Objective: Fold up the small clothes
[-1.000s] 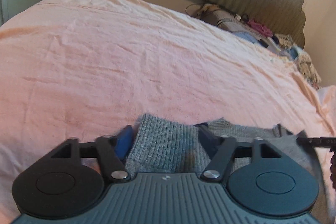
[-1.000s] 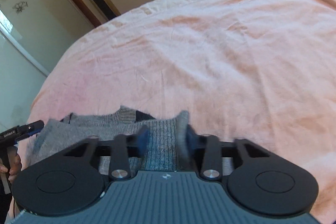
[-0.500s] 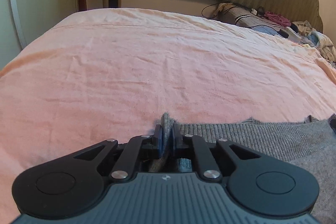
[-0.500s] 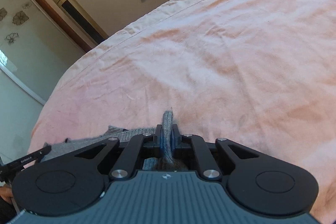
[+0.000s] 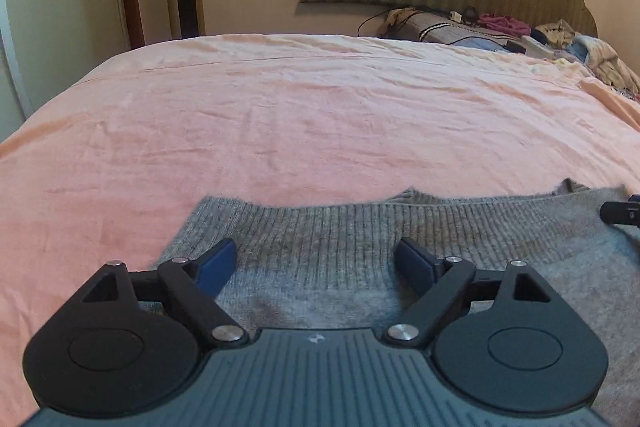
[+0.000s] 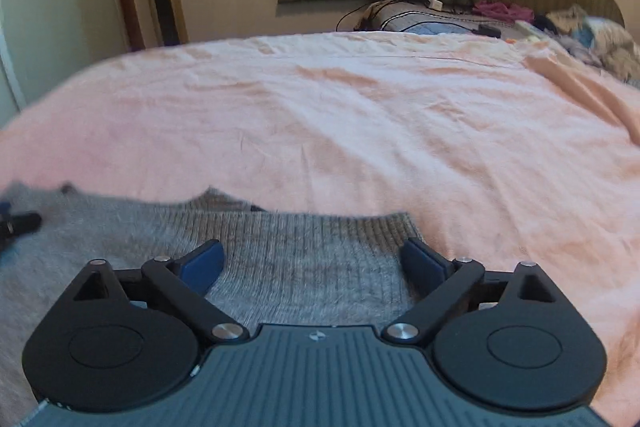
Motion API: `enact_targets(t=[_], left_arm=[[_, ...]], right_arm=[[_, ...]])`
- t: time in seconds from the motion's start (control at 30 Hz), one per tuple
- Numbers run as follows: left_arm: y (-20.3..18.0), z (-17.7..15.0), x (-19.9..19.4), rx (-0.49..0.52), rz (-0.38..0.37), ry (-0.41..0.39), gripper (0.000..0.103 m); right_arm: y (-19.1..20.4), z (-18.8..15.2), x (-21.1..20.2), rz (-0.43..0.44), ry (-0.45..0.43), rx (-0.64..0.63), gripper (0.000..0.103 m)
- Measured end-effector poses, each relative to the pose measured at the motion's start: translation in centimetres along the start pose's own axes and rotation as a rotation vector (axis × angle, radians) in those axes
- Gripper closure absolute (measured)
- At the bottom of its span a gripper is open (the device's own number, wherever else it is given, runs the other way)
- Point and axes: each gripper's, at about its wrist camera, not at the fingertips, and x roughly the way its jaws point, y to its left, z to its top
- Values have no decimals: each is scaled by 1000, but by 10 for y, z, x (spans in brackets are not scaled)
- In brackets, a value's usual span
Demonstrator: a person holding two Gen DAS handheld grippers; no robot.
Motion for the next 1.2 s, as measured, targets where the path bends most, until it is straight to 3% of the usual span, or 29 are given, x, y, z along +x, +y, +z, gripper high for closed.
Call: enact_targets(t=[0.1, 0.23, 0.37, 0.43, 0.47, 0.53, 0.57, 0.7, 0.73, 0.83, 0.9, 0.93, 0.97, 1.0, 1.03, 1.13, 1.2], left_arm=[[-6, 4, 4, 12, 35, 13, 8], [-13, 2, -24, -9, 101, 42, 9], [-24, -26, -68, -36, -57, 30, 9], [-34, -42, -66, 41, -27, 41, 8], [-30, -51, -67, 53, -39, -6, 7], [-13, -51, -65, 11, -71, -10, 6], [-9, -49, -63, 18, -31, -5, 5], [-12, -45, -77, 16, 10, 31, 7], [-16, -46, -89, 1, -10, 34, 7], [-31, -59, -108, -13, -122, 22, 7], [-43, -74, -100, 44, -88, 41, 4], [-42, -83, -98, 57, -91, -20, 3], [-38, -83, -97, 40, -106, -16, 2], [-35, -81, -97, 39, -96, -6, 1], [-33, -80, -98, 44, -86, 1, 1], [-20, -78, -117, -44, -79, 40, 3], [0, -87, -143, -168, -123, 8, 2]], right_arm=[[15, 4, 10, -49, 21, -67, 1], [16, 4, -18, -99, 23, -24, 7], [36, -22, -63, 67, -11, -27, 0], [47, -39, -53, 44, 61, -92, 0], [42, -48, -54, 62, 1, -99, 0], [24, -49, -54, 84, -18, -50, 0], [19, -47, -53, 54, -17, -54, 0], [33, -44, -67, 5, 7, -77, 3], [39, -43, -78, 7, -1, -62, 5], [53, -53, -102, 140, -39, -46, 0], [61, -65, -89, 122, 28, -92, 0], [64, -77, -83, 72, 15, -163, 0], [59, -86, -85, 94, -37, -193, 0], [48, -81, -86, 116, -26, -131, 0], [44, -78, -87, 80, -12, -127, 0], [36, -73, -106, 37, 30, -84, 2], [19, -79, -141, 118, 17, 25, 1]])
